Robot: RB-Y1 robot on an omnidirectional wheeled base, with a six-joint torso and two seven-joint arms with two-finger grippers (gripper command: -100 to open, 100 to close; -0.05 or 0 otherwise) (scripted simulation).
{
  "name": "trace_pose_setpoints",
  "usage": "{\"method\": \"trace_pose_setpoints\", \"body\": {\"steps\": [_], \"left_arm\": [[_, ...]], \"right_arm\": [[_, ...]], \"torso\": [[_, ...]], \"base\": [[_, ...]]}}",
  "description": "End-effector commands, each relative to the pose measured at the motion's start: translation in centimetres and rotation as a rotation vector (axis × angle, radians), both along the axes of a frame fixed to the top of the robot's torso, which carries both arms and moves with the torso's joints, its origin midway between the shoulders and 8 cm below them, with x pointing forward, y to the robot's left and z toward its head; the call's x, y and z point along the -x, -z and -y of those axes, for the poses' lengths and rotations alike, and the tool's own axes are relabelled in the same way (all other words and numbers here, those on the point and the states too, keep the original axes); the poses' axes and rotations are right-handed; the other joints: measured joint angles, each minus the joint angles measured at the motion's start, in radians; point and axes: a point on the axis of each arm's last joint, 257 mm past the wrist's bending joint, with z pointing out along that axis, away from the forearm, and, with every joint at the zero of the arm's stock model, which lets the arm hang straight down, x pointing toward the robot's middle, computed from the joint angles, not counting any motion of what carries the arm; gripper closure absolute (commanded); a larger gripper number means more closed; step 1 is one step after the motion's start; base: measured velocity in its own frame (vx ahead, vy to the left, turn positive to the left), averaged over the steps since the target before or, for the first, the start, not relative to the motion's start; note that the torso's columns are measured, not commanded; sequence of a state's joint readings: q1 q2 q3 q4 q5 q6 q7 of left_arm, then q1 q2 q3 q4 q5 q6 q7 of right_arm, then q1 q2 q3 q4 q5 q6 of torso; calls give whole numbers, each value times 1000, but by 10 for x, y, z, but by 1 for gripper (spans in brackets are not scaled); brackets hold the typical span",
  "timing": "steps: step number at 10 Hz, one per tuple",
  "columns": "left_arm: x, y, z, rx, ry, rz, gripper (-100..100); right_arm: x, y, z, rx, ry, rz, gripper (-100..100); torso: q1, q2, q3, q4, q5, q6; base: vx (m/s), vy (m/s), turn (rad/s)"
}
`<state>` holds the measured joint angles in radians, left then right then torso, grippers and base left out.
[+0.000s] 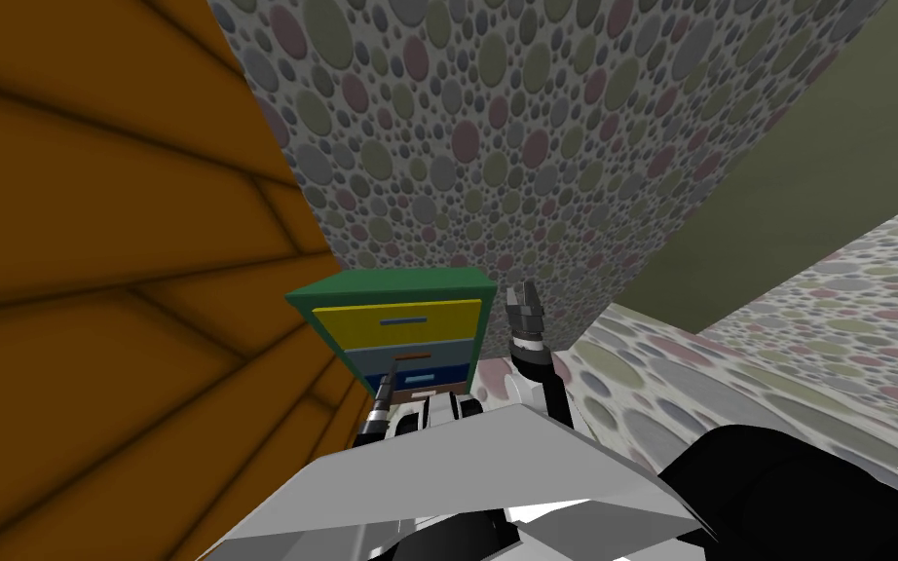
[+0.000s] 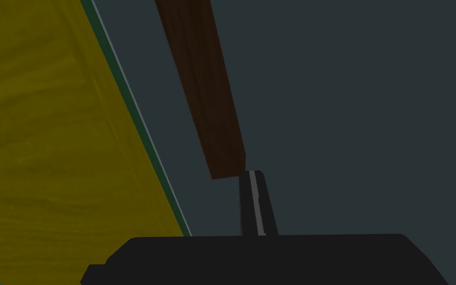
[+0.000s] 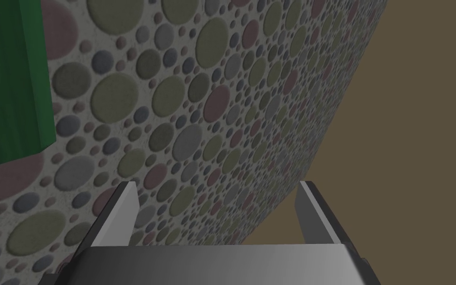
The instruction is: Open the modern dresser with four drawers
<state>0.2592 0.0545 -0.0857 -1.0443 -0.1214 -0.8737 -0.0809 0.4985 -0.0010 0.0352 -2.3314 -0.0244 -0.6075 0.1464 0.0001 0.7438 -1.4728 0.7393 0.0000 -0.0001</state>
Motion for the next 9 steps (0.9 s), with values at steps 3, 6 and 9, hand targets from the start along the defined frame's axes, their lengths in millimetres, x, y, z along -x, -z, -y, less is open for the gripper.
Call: {"method": "trace_pose_setpoints", "body": {"steps": [3,6,9], "left_arm": [[-1,-5,0,0,6,1,100],[-10,-8,-16,-45,15,-1,-100],[-21,-8,-7,-10,2,-15,-100]], "right_arm": [[0,0,0,0,0,0,0],[0,0,0,0,0,0,0],[0,0,0,0,0,0,0]], "torso": [[1,-4,-2,-1,0,0],[0,-13,-8,-3,0,0],[-1,-8,-4,-2,0,0]], "base": [[-161,6,10],[30,-2,-8],[128,-8,-13]]}}
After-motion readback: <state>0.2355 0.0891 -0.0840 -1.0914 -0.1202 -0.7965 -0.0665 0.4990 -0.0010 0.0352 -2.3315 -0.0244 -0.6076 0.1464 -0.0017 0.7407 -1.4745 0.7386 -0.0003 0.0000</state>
